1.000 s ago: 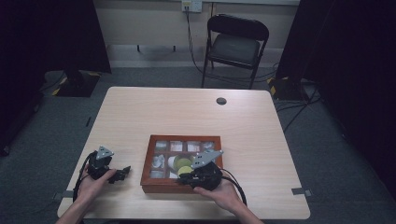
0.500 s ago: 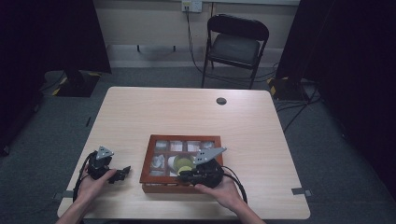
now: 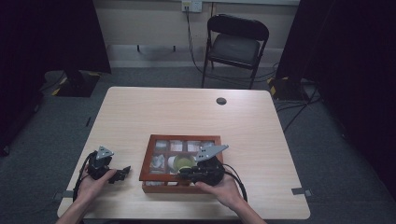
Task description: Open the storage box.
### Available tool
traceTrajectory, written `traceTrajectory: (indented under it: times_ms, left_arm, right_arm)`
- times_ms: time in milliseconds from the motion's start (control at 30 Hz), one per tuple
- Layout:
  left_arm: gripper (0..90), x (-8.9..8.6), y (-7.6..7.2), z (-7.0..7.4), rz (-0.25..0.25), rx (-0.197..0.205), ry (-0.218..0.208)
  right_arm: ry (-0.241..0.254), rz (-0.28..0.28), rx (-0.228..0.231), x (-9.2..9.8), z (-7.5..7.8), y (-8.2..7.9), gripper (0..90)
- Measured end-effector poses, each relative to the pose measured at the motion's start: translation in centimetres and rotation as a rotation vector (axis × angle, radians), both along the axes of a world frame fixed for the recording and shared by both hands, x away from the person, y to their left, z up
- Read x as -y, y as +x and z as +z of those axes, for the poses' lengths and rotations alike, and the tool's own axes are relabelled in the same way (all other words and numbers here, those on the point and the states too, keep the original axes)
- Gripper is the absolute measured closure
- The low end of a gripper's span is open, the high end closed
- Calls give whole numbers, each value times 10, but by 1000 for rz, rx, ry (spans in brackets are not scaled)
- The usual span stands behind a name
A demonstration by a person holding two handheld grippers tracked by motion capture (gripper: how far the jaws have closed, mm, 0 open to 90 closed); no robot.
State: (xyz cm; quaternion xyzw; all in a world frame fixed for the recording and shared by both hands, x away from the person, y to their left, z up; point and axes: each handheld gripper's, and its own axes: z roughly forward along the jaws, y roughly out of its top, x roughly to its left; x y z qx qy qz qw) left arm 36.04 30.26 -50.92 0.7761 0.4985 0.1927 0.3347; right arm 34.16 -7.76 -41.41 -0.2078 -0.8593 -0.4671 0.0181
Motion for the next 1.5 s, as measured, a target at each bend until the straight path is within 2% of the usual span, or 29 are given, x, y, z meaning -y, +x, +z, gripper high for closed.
traceTrajectory:
  times_ms: [1133,1500]
  left_arm:
    - [0,0,0,0,0,0,0]
    - [0,0,0,0,-4,-2,5]
  right_arm:
    - [58,-25,-3,3,21,8,811]
    - [63,-34,-3,4,28,12,812]
